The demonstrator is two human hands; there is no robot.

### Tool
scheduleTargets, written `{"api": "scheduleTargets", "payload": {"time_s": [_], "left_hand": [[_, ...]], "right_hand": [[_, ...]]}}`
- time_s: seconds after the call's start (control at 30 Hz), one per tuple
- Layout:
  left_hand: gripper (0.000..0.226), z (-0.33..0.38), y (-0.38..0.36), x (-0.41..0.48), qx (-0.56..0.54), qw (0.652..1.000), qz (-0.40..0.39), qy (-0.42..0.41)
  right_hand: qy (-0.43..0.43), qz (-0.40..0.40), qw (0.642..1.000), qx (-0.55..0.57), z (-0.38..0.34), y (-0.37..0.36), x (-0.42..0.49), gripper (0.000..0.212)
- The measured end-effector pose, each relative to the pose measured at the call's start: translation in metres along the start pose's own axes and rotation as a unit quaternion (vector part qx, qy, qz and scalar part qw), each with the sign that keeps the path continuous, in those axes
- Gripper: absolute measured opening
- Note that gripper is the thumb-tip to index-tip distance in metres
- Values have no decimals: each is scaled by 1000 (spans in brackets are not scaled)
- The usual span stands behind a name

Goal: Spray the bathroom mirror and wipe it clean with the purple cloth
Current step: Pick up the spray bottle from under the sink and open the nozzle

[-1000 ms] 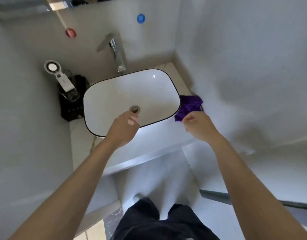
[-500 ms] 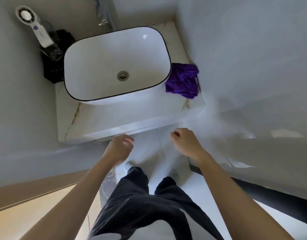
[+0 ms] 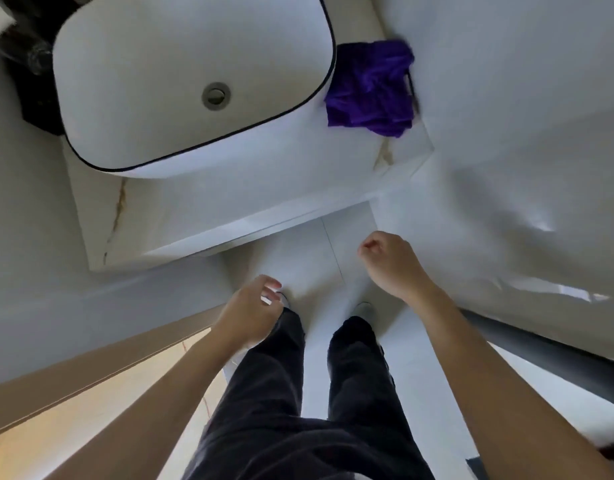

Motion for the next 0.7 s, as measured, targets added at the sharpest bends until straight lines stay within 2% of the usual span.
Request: {"api": "scheduleTargets", "payload": {"time_s": [0.2,0.3,0.47,0.7], "left_hand": [[48,-33,-23,91,84,994,-62,13],[49,-37,-19,150,110,993,-43,2],[48,-55,-25,235,131,991,-20,-23],[49,-70,-37,325,96,988,68,-100]], "right_hand": [[-35,68,986,147,74,-60,72,17],[-29,100,976,191,101,-82,117,20],[36,157,966,205,123,-100,193,18],[108,221,940,239,139,-98,276,18]]}}
Point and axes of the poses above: each hand's wrist, its own x-axis towards the middle knuckle, its own y-axis out of the back of the hand, z = x × y, the point moved 4 cm from there along x, towards the middle knuckle, and after that the axes turned 10 degrees about -z, right-handed, at the moved point
